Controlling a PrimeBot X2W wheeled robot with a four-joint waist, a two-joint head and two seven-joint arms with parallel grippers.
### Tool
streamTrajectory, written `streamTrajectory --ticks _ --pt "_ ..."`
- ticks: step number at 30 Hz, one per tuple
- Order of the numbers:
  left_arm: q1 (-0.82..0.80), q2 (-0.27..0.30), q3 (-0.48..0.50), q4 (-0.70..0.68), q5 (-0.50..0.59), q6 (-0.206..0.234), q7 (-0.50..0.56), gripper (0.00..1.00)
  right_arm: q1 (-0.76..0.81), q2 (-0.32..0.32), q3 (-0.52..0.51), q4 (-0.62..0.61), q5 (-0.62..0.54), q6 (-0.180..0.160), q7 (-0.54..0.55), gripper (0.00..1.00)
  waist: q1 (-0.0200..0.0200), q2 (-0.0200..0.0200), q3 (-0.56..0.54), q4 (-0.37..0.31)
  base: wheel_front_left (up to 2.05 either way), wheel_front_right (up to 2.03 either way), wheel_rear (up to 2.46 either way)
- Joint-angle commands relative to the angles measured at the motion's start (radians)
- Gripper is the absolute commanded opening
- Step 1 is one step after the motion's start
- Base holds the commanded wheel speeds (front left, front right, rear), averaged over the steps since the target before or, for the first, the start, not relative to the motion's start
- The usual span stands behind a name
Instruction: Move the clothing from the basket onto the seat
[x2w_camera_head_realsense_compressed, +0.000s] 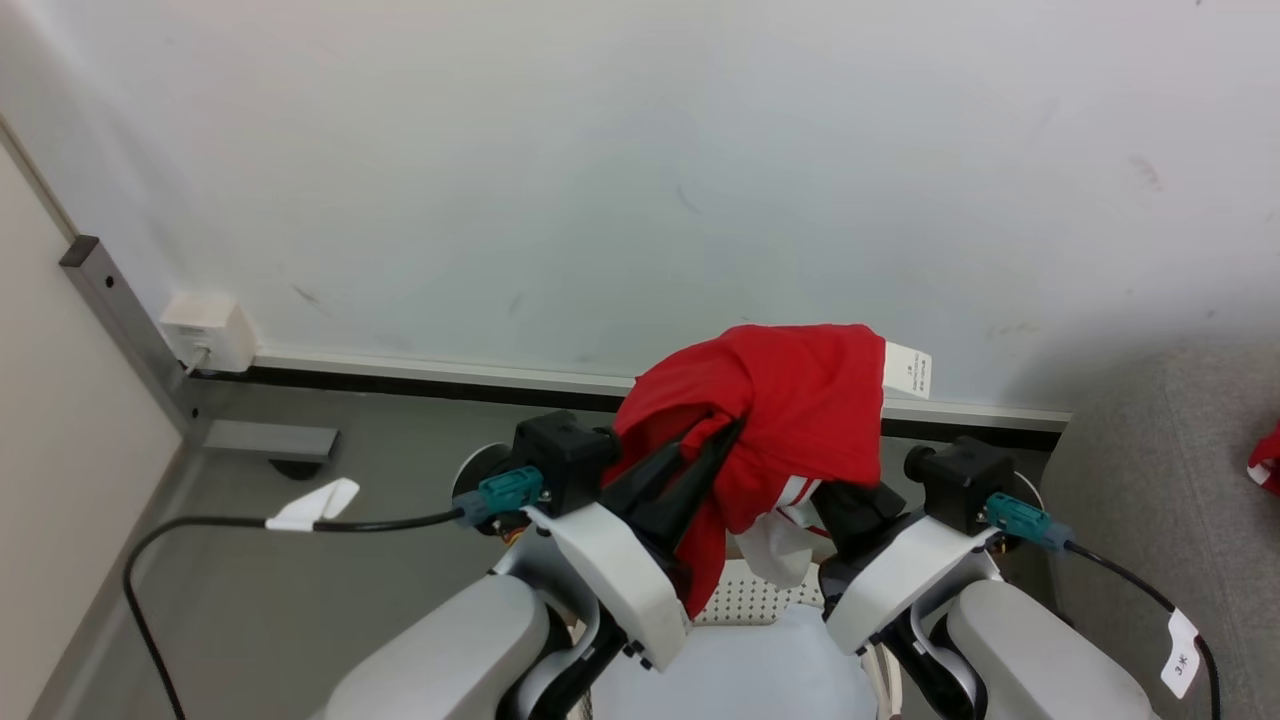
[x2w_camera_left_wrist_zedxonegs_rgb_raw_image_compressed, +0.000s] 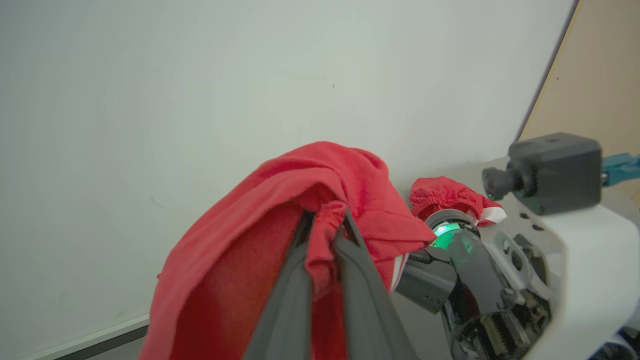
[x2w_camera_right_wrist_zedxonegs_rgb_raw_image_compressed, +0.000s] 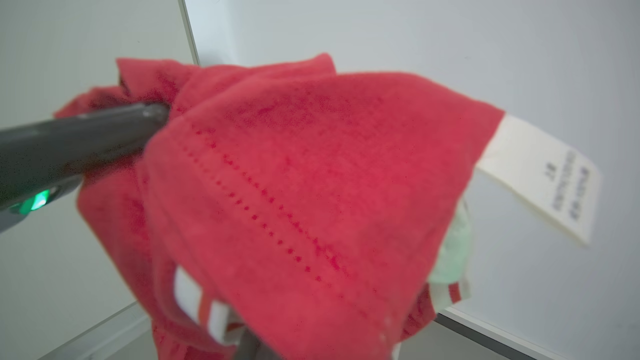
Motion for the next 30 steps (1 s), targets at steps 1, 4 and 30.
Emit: streamTrajectory --ticks 1,4,30 --pt "0.014 0.007 0.003 0.005 -0.005 0.002 -0.003 0.0 0.015 -0.011 -0.011 -0.012 -0.01 -0.003 -0.003 0.0 0.0 -0.0001 0.001 -0.004 0.0 0.0 0.0" --pt "0.023 0.01 0.003 0.01 -0.008 0.008 -0.007 0.0 0.035 -0.024 -0.03 -0.039 -0.028 -0.003 -0.003 0.0 0.0 -0.0001 0.003 -0.018 0.0 0.0 0.0" --pt "0.034 0.044 -0.004 -0.009 0.016 0.027 -0.048 1.0 0.11 -0.117 -0.325 -0.247 -0.163 -0.003 -0.003 0.0 0.0 -0.0001 0.059 -0.284 0.0 0.0 0.0"
